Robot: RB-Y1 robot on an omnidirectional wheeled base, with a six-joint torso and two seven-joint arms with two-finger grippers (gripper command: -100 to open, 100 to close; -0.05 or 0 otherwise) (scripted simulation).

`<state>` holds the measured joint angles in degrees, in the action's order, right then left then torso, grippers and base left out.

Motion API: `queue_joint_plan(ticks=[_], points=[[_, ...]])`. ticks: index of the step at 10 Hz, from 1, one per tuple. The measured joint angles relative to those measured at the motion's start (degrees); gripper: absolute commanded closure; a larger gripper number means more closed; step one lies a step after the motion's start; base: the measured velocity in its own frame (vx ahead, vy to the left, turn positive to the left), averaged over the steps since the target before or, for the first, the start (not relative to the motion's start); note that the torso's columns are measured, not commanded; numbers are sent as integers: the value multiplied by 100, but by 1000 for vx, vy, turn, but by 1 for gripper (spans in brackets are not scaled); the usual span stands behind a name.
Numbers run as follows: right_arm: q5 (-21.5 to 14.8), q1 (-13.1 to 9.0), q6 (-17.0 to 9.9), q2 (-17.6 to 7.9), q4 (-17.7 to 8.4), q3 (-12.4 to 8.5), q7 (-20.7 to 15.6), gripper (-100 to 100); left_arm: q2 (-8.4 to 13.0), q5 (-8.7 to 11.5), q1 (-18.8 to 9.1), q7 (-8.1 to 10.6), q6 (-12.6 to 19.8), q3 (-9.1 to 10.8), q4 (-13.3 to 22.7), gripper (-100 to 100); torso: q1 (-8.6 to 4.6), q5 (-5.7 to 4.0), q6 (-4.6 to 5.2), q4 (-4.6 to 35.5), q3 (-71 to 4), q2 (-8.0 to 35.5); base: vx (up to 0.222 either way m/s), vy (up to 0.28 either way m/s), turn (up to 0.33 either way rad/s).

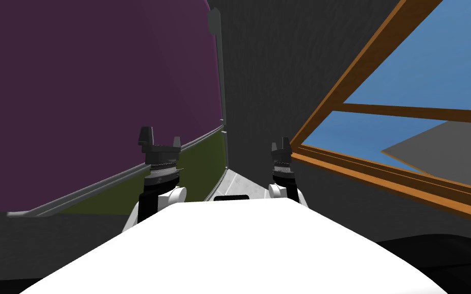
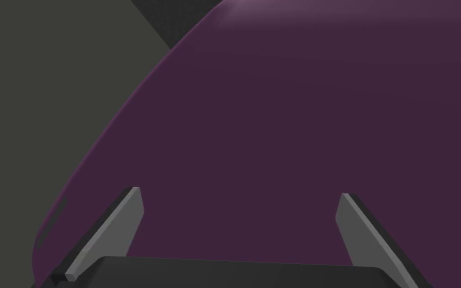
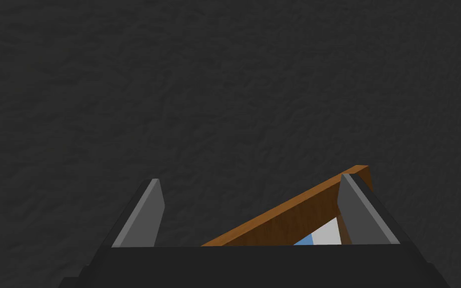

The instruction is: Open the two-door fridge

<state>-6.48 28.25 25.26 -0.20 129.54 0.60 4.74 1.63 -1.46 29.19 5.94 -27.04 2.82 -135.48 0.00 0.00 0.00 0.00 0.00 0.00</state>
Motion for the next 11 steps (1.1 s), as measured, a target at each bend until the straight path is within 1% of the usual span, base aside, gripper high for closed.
queue_joint_plan(ticks=[1, 2, 9, 10, 11], points=[[0, 0, 0, 0, 0, 0, 0, 0, 0, 0, 0, 0, 0, 0, 0, 0, 0, 0, 0, 235, -467, 232, 0, 0, 0], [0, 0, 0, 0, 0, 0, 0, 0, 0, 0, 0, 0, 0, 0, 0, 0, 0, 0, 0, 600, -1200, 597, 0, 0, 0], [0, 0, 1, 0, 2, 0, 0, 0, 0, 0, 0, 0, -1, 0, -2, 0, 0, 0, 0, 3537, -7073, 3539, 0, 0, 0], [0, 0, 1, 0, 2, 0, 0, 0, 0, 0, 0, 0, -1, 0, -2, -100, 0, 0, 0, 3960, -7919, 3962, 14, -17, 30], [0, 1, 0, 0, 0, 0, 0, 0, 133, 17, -90, 15, 36, 16, 79, -100, -3, -1, 0, 4148, -8315, 4151, 18, -31, 36]])
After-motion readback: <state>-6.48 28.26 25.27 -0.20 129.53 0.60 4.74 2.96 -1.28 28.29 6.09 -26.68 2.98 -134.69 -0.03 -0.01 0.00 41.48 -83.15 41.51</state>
